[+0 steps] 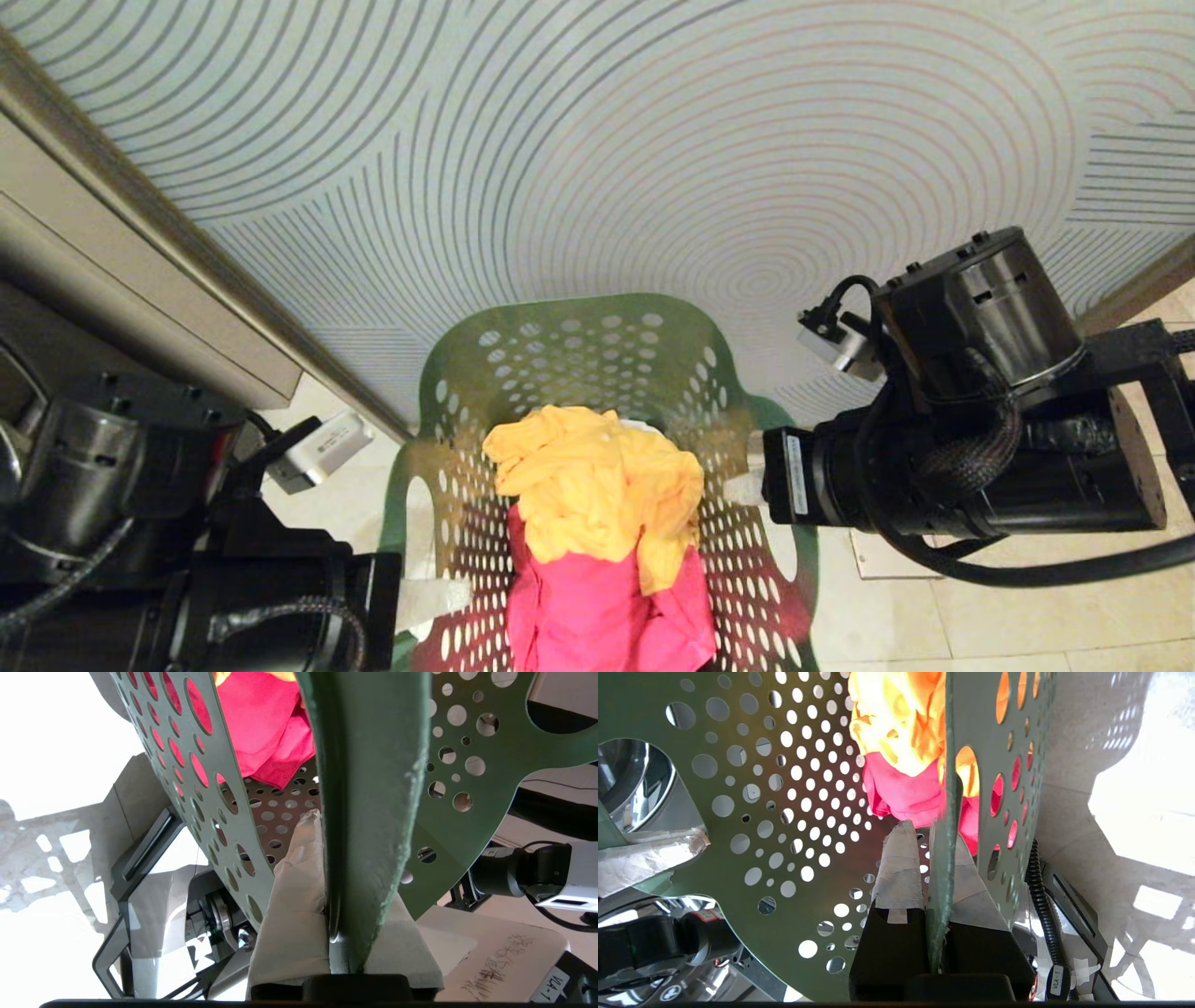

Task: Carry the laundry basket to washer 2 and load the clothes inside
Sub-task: Pick up the clothes basket and put it beside the washing machine

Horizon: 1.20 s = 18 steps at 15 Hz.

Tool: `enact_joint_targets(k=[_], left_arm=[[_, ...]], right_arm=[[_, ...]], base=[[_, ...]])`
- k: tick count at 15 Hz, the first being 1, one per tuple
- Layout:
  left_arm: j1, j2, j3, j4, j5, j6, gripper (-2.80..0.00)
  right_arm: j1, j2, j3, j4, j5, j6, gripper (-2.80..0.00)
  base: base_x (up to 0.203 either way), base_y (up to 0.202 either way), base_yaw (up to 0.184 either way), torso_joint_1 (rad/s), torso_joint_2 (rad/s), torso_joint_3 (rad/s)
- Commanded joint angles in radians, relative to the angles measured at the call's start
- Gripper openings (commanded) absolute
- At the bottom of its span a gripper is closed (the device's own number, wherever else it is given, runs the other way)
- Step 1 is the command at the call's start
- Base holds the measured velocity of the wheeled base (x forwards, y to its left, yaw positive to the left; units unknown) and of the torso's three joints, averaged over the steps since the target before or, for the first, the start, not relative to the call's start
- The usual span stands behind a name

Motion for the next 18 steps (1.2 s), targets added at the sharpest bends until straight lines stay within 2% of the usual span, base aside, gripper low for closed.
enact_joint_targets(k=[1, 12, 18], left_arm=[[0.0, 0.002, 0.0, -0.001, -0.002, -0.003, -2.8], [0.002, -0.006, 0.013, 0.002, -0.002, -0.006, -2.8], [0.002, -0.012, 0.029, -0.004, -0.002, -0.006, -2.8]], right_arm=[[0.0, 0.005, -0.003, 0.001, 0.001, 0.003, -2.8], [0.01, 0.012, -0.01, 0.001, 0.002, -0.001, -2.8], [0.017, 0.015, 0.003, 0.005, 0.002, -0.045, -2.8]], base=[[0.0, 0.0, 0.0, 0.002, 0.0, 0.191], [0.0, 0.0, 0.0, 0.002, 0.0, 0.199], [0.0, 0.0, 0.0, 0.001, 0.0, 0.202]])
